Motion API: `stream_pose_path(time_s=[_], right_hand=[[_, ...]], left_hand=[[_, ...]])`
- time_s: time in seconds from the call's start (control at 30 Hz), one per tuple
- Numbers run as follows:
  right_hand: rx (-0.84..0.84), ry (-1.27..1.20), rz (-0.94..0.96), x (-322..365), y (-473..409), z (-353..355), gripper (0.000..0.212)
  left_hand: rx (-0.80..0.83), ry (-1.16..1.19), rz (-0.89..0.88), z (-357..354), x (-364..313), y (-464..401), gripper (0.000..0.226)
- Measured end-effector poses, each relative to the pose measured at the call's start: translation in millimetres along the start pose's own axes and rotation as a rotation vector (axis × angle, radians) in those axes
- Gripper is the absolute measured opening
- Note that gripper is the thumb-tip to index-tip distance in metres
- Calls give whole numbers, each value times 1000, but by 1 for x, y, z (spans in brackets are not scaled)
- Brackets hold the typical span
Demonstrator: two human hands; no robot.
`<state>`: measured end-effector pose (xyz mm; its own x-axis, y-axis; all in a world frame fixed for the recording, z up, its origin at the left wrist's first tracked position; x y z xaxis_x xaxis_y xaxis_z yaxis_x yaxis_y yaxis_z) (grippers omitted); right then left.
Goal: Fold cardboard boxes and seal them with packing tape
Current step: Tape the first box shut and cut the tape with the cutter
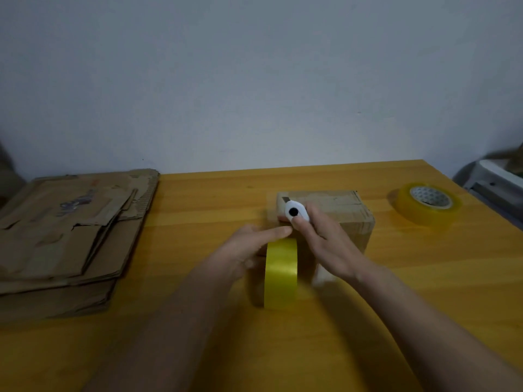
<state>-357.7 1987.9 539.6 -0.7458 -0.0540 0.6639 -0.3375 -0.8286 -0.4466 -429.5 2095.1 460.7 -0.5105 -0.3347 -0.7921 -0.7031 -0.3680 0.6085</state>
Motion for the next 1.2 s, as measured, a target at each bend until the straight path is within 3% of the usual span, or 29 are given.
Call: stream_pose_path(time_s=[0.07,0.27,0.4,0.5,0.63,0.87,1.03,1.2], right_hand=[[2,43,20,0,-2,0,25],[13,159,53,4,-2,-4,19],[-4,169,51,4,-1,-4,17],[-3,179,26,4,-2,-5,17],[-12,169,-7,6,-6,-4,17],[-8,-4,-125,0,-13,0,22],[-42,-14,-102,7,-11,3,18],[-92,240,-5,20,-2,20,9]], left_hand=[[102,-34,-20,-11,11,4,76],[-24,-250,-70,1,10,12,75],[51,-268,-41,-6,5,18,73],[61,-313,-38,-9,6,24,56],[48,-142,25,-12,23,27,58],[-118,195,-45,-10,22,22,24],[-231,320,-40,-7,27,20,5],[-234,331,-93,-7,23,19,6]])
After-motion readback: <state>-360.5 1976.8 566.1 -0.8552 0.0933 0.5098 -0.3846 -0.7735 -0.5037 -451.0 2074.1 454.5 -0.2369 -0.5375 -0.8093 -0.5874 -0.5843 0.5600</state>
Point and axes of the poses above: each hand's wrist, its own y-axis away from the middle knuckle, its own z-axis out of the back of the hand, x = y × z, the point moved 9 cm from there along -y, towards the middle knuckle, and after that the axes turned 13 degrees about z, right-handed, at the moved point
